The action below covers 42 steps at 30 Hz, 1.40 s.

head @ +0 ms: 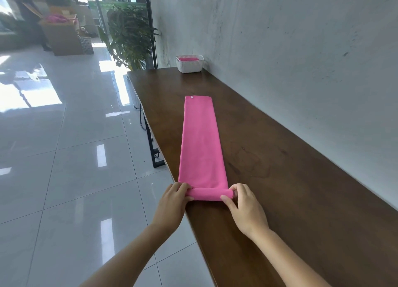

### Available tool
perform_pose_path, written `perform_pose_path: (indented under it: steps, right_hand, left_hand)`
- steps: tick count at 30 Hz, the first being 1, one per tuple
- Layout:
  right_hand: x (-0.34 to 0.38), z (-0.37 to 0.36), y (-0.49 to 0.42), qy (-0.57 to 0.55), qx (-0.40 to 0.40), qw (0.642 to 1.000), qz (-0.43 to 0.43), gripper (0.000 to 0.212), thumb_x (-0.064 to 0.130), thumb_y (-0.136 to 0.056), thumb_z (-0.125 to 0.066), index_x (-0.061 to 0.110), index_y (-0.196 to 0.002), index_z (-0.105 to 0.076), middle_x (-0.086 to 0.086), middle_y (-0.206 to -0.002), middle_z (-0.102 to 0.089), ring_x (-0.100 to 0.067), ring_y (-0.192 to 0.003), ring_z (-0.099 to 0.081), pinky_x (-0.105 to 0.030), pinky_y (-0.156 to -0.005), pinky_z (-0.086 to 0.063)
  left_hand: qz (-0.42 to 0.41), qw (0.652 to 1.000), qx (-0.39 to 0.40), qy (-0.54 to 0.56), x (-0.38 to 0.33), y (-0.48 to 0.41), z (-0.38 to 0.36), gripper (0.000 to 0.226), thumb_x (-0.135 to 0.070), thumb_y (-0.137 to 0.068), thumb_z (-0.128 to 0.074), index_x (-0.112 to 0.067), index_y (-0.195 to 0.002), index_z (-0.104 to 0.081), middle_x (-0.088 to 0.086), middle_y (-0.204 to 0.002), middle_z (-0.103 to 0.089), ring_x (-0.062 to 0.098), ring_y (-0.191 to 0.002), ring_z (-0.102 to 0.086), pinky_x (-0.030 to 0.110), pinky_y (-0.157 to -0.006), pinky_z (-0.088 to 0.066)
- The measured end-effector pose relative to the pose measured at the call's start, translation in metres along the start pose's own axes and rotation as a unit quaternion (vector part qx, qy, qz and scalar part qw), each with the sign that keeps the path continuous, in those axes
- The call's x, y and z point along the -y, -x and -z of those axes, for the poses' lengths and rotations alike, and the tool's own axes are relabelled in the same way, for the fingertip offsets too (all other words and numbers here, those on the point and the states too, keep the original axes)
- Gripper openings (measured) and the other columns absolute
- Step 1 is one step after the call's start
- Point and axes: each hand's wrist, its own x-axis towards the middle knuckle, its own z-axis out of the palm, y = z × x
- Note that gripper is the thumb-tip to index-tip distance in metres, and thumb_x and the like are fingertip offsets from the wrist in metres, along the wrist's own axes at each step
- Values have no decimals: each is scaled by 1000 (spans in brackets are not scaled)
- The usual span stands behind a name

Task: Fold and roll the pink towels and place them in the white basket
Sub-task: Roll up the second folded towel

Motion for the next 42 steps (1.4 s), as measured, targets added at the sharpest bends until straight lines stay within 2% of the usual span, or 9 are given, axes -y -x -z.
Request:
perform_pose_path:
  steps: [4, 11, 17, 22, 26, 30, 33, 38, 42]
  right_hand:
    - [-9, 1, 3, 33, 31, 999, 27, 34, 56, -97, -51, 30, -118, -47, 15, -113, -45, -2, -99, -50, -14, -67, -40]
    - [-16, 5, 6, 43, 48, 996, 62, 35, 61, -98, -37, 30, -107, -52, 17, -103, -46, -3, -96, -49, -19, -71, -41]
    - [-13, 5, -2, 28, 65, 997, 41, 49, 69, -94, -25, 30, -99, -54, 15, -96, -52, -4, -93, -51, -20, -68, -43]
    - [-2, 11, -18, 4, 104, 995, -5, 42, 65, -99, -33, 32, -79, -47, 13, -85, -54, -5, -78, -54, -22, -60, -39]
    - [3, 17, -28, 3, 145, 989, -37, 44, 65, -99, -35, 32, -72, -42, 11, -72, -52, -5, -64, -51, -24, -54, -35]
    - [2, 14, -44, -15, 172, 982, -71, 70, 76, -93, -34, 11, -75, -55, -7, -79, -70, -23, -72, -65, -40, -70, -53]
    - [5, 8, -52, -18, 168, 982, -82, 65, 75, -92, -38, 14, -71, -48, -12, -81, -70, -28, -74, -66, -43, -72, -53]
    - [13, 6, -43, -11, 59, 998, -37, 31, 58, -98, -49, 27, -102, -54, 11, -95, -62, -4, -80, -60, -21, -61, -45]
    - [11, 2, -34, 5, 64, 998, 16, 36, 60, -98, -44, 30, -118, -52, 15, -114, -56, -2, -93, -58, -14, -63, -39]
  left_hand:
    - [32, 997, 60, 31, 2, -8, 12, 15, -31, -102, -55, -19, -111, -59, -5, -104, -59, 14, -89, -50, 23, -74, -38]
    - [106, 970, 181, 121, 10, -14, 28, 13, -42, -101, -56, -29, -103, -56, -6, -101, -61, 13, -91, -58, 26, -75, -49]
    - [157, 966, 120, 166, 5, -11, 29, 11, -42, -97, -63, -33, -103, -59, -9, -107, -60, 8, -92, -60, 28, -78, -55]
    - [218, 958, 44, 178, -1, -5, 21, 16, -47, -94, -66, -32, -94, -60, -8, -106, -62, 12, -84, -62, 22, -68, -49]
    - [214, 958, 22, 191, -2, 3, 18, 21, -47, -93, -66, -31, -107, -63, -7, -110, -60, 9, -83, -61, 16, -66, -45]
    - [197, 966, 35, 167, -1, 6, 19, 38, -47, -92, -67, -27, -124, -59, -7, -118, -50, 7, -91, -57, 13, -75, -44]
    - [216, 964, 32, 154, 0, 3, 20, 40, -48, -95, -62, -20, -124, -59, -3, -118, -51, 9, -92, -55, 16, -75, -43]
    - [276, 939, 30, 204, 3, -9, 22, 39, -51, -91, -67, -21, -112, -54, -3, -108, -62, 10, -85, -60, 21, -63, -46]
    - [322, 922, 49, 209, 3, -23, 24, 48, -57, -87, -68, -20, -112, -50, -1, -104, -64, 10, -83, -62, 23, -60, -46]
